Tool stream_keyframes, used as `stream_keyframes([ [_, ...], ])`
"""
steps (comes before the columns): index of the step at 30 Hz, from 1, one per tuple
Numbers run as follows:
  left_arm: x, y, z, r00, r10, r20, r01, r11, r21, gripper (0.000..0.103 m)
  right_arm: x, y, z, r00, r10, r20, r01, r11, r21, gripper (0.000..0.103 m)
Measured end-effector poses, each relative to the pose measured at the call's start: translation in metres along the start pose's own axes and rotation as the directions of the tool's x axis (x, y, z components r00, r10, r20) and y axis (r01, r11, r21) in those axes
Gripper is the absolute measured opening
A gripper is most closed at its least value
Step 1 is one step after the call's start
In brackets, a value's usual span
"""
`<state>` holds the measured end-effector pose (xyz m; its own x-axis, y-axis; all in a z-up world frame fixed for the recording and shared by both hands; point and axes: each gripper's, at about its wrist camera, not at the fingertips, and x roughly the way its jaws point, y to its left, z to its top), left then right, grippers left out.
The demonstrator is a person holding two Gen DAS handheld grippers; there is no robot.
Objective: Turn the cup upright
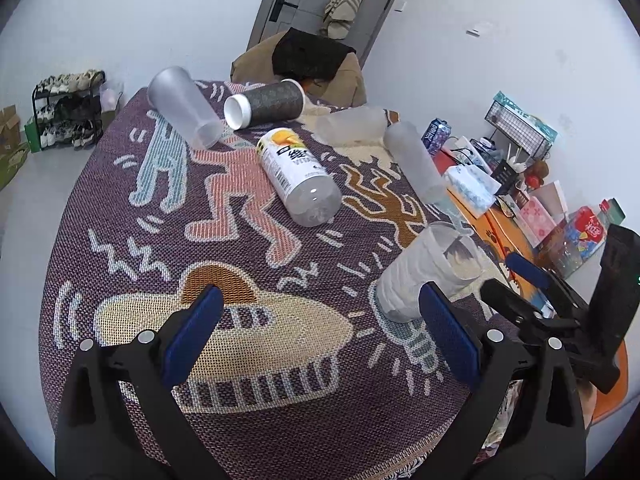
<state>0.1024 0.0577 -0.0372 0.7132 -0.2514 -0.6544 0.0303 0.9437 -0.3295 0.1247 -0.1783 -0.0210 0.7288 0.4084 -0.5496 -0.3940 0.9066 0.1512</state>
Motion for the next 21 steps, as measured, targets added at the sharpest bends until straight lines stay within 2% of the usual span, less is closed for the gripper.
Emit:
stream_keyframes([
  [7,-0.022,-0.024,-0.002,0.997,0.003,0.079,-0.007,0.998,0.061,0.097,-0.037,-0.017,-0.014,0.999,0.014,0.049,-0.017,0.998,0.059,0.095],
  [15,-0.041,-0.047,-0.014,0.984,0.043,0.175,-0.067,0.989,0.133,0.097,-0.073,-0.032,-0.027,0.996,0.005,0.091,-0.013,0.996,0.089,0.095],
  [21,-0.052,-0.067,-0.030,0.968,0.059,0.245,-0.108,0.975,0.192,0.097,-0.089,-0.043,-0.037,0.997,-0.011,0.075,0.004,0.994,0.105,0.095],
])
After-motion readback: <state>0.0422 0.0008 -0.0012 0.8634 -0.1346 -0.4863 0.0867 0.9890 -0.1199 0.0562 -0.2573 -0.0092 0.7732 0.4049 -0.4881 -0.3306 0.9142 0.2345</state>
